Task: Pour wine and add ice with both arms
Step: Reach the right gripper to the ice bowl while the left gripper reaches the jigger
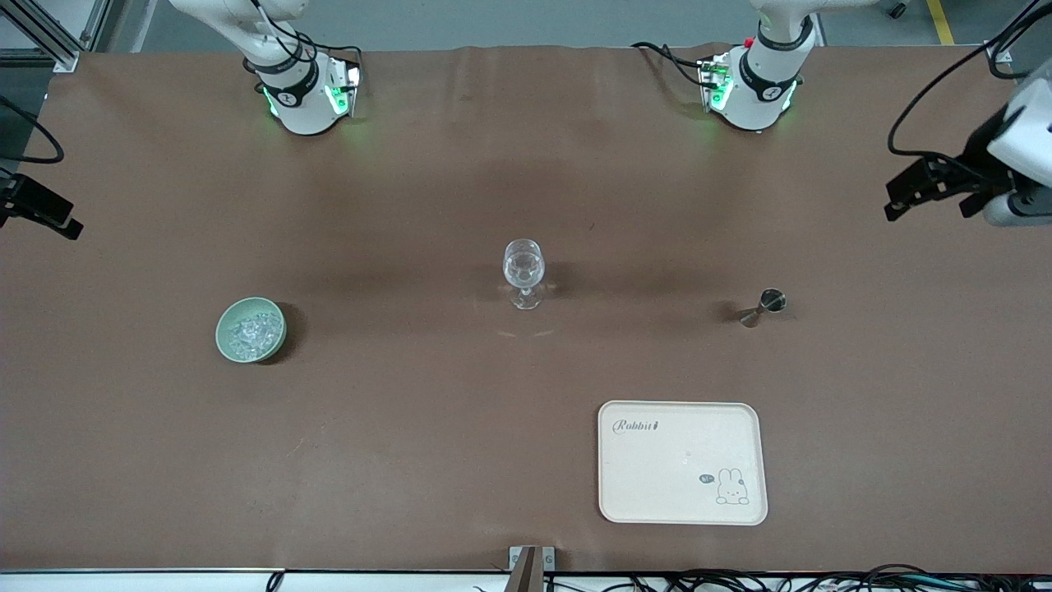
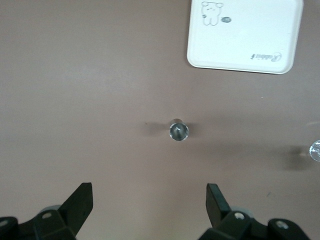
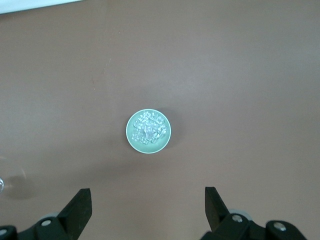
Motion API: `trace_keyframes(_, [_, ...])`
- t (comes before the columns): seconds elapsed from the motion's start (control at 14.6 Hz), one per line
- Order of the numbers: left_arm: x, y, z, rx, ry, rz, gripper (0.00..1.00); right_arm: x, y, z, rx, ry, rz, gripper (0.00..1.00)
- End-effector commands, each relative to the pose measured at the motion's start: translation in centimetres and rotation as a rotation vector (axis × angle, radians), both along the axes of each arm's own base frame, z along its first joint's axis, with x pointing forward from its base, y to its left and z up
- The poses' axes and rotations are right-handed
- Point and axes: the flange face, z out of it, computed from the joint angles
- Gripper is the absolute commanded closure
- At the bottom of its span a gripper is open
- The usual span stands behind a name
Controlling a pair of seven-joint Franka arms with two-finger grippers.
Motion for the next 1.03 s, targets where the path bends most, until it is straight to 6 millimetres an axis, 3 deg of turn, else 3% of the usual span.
trace_keyframes(0.0, [2.0, 1.7, -3.4, -0.032, 0.113, 0.042, 0.0, 0.2, 0.5, -2.7, 0.006, 0.013, 0.014, 0.0])
trace_keyframes(0.21, [3.7, 3.7, -9.2, -0.049, 0.238, 0.255, 0.0, 1.1, 1.0, -9.2, 0.006, 0.013, 0.03, 0.0])
trace_keyframes(0.41, [5.5, 5.0, -16.5, -0.148, 0.391, 0.476, 0.0, 0.6, 1.2, -16.8, 0.005, 0.021, 0.055, 0.0])
trace_keyframes(0.62, [6.9, 7.1, -24.0, -0.221, 0.523, 0.672, 0.0, 0.2, 1.6, -23.0, -0.004, 0.001, 0.073, 0.0])
trace_keyframes(0.75, [7.1, 9.6, -27.4, -0.272, 0.575, 0.735, 0.02, -0.1, 1.7, -28.0, -0.006, 0.0, 0.117, 0.0])
trace_keyframes(0.96, [7.4, 11.5, -31.1, -0.329, 0.614, 0.79, 0.06, -0.1, 1.9, -33.5, -0.007, -0.023, 0.179, 0.0])
